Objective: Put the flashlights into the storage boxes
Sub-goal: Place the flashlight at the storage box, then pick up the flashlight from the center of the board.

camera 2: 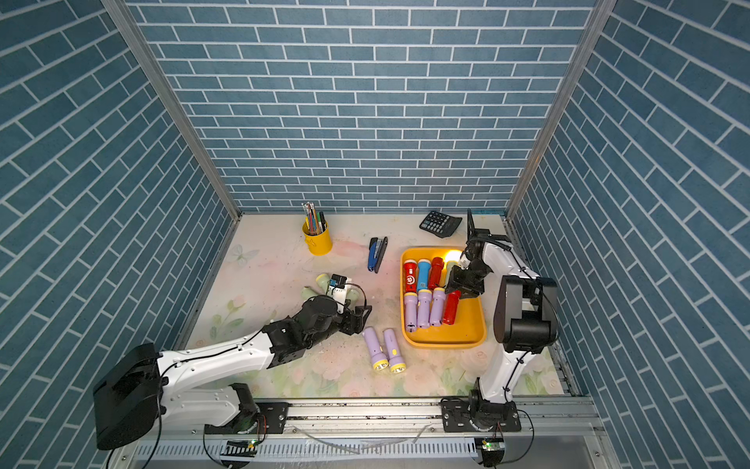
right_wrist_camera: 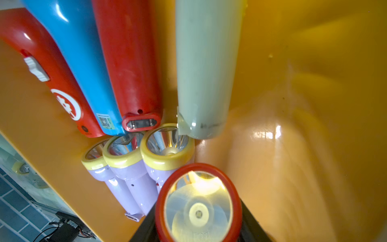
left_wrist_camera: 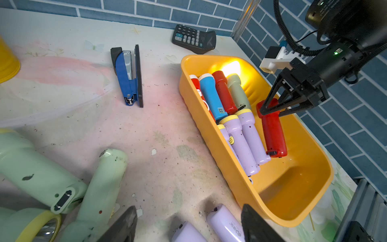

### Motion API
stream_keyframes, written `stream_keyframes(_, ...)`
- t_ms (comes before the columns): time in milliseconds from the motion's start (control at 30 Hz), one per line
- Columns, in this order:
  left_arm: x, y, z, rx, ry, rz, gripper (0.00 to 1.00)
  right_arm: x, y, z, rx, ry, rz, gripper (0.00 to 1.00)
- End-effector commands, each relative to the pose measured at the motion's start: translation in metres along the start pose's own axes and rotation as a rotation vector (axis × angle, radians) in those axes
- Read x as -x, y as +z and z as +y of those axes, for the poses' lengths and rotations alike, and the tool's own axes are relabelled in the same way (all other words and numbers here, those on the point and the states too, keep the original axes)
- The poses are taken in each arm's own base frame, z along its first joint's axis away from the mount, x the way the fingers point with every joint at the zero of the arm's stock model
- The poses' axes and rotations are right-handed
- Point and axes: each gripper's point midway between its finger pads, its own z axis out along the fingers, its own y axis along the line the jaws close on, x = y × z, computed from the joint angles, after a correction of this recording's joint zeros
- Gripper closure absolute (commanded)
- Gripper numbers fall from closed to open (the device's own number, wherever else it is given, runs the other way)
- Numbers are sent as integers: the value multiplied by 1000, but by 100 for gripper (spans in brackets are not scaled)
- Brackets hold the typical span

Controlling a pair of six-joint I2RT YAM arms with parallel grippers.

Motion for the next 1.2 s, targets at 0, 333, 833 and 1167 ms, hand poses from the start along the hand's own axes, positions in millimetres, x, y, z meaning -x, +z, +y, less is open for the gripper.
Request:
stream_keyframes(0, 8, -7, 4, 15, 4, -13, 21, 5, -9, -2, -17, -36, 2, 40)
stream_keyframes(333, 2, -18, -29, -233, 374, 93, 31, 4, -48, 12, -8, -93, -126, 32)
stream_keyframes(833, -64, -8, -38, -671, 1413, 675, 35, -59, -81, 46, 235, -145, -511, 34)
stream_keyframes(1167, -103, 7, -32, -840, 1641, 833, 35, -86, -73, 43, 262, -126, -533, 33)
